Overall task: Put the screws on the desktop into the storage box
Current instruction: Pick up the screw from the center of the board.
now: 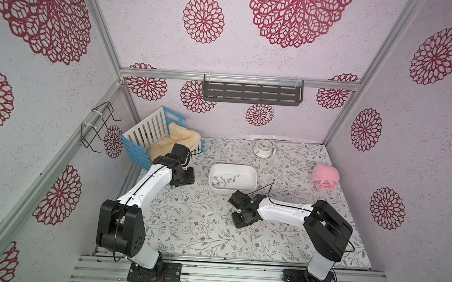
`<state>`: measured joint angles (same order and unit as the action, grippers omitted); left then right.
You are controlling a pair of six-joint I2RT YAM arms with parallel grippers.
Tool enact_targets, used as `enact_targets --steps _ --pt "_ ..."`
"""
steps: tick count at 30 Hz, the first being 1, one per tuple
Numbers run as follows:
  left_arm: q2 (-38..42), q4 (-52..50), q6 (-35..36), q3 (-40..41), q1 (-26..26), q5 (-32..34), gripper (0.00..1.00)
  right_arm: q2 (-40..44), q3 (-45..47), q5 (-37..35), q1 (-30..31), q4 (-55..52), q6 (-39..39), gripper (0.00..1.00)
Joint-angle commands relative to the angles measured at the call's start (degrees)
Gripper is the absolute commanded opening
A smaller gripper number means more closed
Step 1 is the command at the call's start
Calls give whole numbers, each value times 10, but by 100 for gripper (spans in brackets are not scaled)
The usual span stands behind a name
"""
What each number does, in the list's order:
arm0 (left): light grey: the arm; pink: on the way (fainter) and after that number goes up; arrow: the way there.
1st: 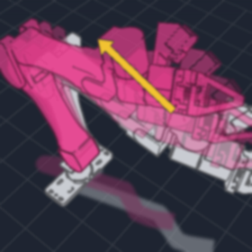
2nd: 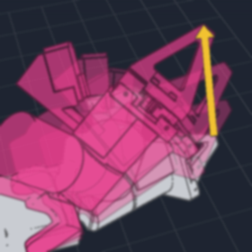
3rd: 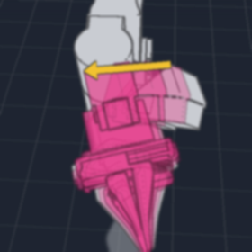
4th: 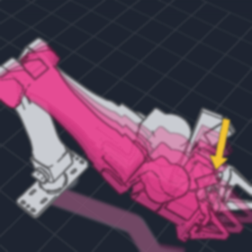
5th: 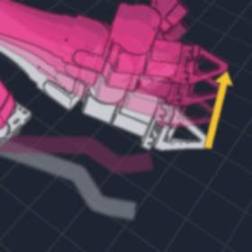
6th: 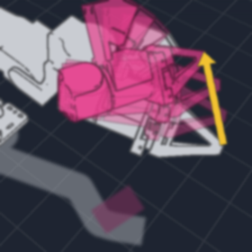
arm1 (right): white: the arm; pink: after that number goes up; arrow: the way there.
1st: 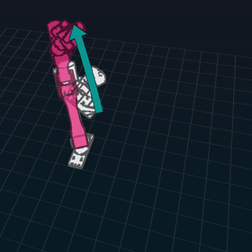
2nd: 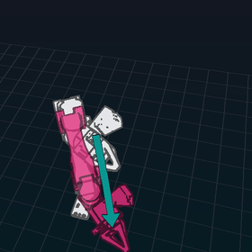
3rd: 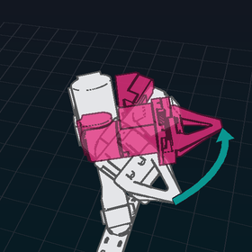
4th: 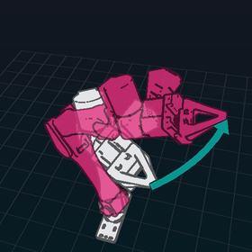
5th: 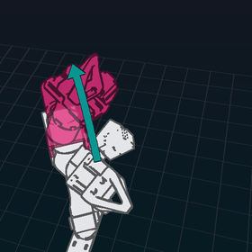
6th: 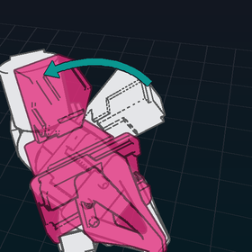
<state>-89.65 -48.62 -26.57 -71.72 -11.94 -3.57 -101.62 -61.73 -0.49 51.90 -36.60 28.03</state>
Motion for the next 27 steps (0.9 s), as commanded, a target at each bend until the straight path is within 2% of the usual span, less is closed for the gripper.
enact_targets --steps 1,18,22,27 --pt "-5 13 4 5 5 -2 39 -9 -7 -8 5 -18 -2 19" --pt "-7 13 3 5 7 -3 39 41 -20 -31 5 -68 0 15" --pt "-8 13 2 5 6 -3 39 33 -18 -26 5 -63 0 18" --pt "-8 13 2 5 7 -3 39 18 -18 -26 4 -55 0 27"
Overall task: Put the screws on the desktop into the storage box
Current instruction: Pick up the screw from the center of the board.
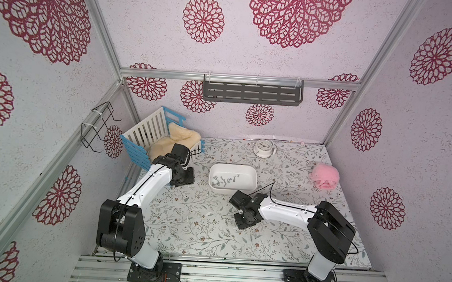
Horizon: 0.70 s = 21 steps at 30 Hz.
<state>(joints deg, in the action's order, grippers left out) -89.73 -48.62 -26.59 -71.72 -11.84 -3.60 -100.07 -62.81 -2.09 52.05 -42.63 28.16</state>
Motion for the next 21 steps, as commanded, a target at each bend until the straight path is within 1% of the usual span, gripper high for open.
enact_targets --steps 1,10,21 --pt "-7 13 3 5 6 -3 39 0 -7 -10 3 7 0 29" --pt "-6 13 3 5 6 -4 39 -21 -1 5 4 23 4 28" --pt "-6 13 2 5 6 -4 39 -13 2 2 4 11 10 14"
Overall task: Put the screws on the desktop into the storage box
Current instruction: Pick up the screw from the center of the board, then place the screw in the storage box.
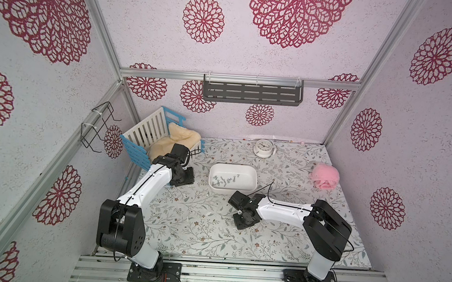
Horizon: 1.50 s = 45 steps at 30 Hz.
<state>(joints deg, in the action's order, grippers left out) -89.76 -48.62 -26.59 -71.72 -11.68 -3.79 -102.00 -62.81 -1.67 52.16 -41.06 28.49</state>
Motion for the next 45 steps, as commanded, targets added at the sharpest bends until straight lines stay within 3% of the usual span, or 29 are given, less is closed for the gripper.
enact_targets --steps 1,17,24,34,45 --pt "-5 13 3 5 5 -2 39 8 2 -3 3 -6 8 13" --pt "-6 13 3 5 5 -2 39 68 -40 -22 3 -58 7 7" --pt "-5 13 2 5 5 -2 39 68 -126 -56 -1 -101 -14 7" --pt "-3 13 4 4 7 1 39 -32 -312 -96 -53 -121 -70 6" --pt "-3 13 1 4 12 -7 39 -160 -446 -130 -121 -120 -52 6"
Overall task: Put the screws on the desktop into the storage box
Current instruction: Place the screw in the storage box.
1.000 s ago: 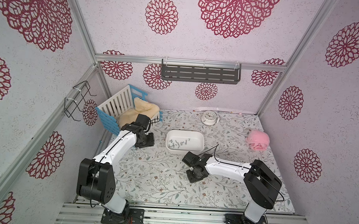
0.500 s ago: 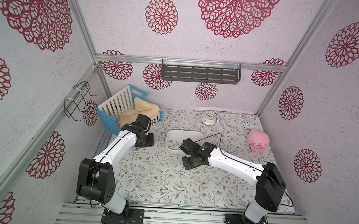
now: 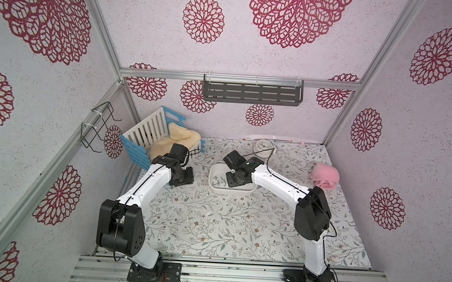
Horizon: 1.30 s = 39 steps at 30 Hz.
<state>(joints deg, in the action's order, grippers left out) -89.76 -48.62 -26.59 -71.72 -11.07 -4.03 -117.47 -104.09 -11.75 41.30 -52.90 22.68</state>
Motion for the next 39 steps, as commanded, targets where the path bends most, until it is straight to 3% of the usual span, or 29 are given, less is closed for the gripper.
enact_targets --steps 1,13,26,32,39 --pt "-4 13 2 3 7 -4 39 -13 -39 -33 -18 -3 13 6" --pt "-3 13 1 3 11 -7 39 -74 -54 -55 -47 -40 56 6" --pt "-4 13 1 3 12 -10 39 -101 -77 -33 -56 -45 61 8" --pt "-2 13 0 3 14 -12 39 -51 -64 -36 -47 -22 60 16" --pt "-3 13 0 3 15 -14 40 73 4 -47 -29 42 80 31"
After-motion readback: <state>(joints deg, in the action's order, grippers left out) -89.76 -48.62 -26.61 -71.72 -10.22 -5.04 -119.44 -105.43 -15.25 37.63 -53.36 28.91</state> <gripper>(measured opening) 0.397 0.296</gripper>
